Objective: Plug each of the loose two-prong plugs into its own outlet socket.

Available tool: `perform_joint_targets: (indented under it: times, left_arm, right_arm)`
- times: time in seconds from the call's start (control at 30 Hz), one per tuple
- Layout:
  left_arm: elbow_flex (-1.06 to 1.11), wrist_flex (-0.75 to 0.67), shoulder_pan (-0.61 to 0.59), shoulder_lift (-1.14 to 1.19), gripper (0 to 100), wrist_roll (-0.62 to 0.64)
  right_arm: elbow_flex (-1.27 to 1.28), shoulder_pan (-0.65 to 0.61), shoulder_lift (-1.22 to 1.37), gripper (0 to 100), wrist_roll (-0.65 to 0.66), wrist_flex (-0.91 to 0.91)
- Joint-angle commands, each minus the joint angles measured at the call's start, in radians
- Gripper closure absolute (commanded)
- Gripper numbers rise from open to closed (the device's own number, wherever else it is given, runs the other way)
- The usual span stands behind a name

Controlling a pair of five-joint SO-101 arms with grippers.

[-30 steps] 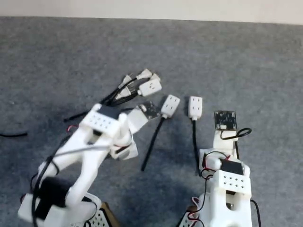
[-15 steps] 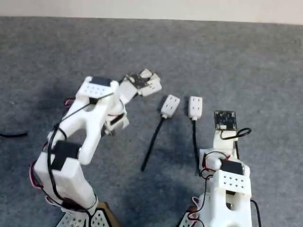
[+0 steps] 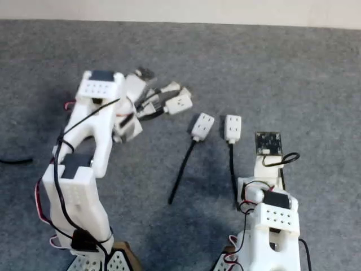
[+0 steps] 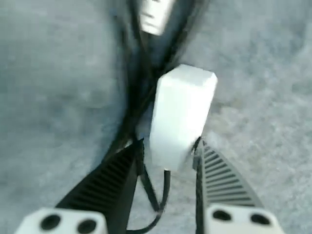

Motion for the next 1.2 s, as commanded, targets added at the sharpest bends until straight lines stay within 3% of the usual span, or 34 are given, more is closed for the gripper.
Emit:
perform_joint_targets:
  times: [0.0, 0.2, 0.33, 0.6, 0.97, 1.17]
  left_arm:
    - [-0.185, 0.075, -0.018, -0.008, 83, 0.077]
    - [-0.389, 0.153, 0.048, -0.002, 83, 0.196]
    - [-0.410, 0.137, 0.142, -0.001, 74, 0.204]
    - [-0.415, -0.061, 0.269, 0.137, 62, 0.206]
    - [-0.417, -0.413, 0.302, 0.341, 61, 0.210]
    - [-0.458, -0.282, 0.321, 0.351, 61, 0.301]
  right_arm:
    - [-0.007, -0.012, -0.016, 72.7, 0.009, -0.022]
    - [-0.007, -0.044, -0.016, 72.7, 0.006, -0.022]
    - [-0.007, -0.045, -0.016, 72.7, 0.006, -0.022]
    - [0.019, -0.047, -0.019, 72.7, 0.006, -0.059]
    - [0.064, -0.047, -0.024, 72.8, 0.008, -0.157]
    - [0.064, -0.047, -0.018, 72.8, 0.008, -0.173]
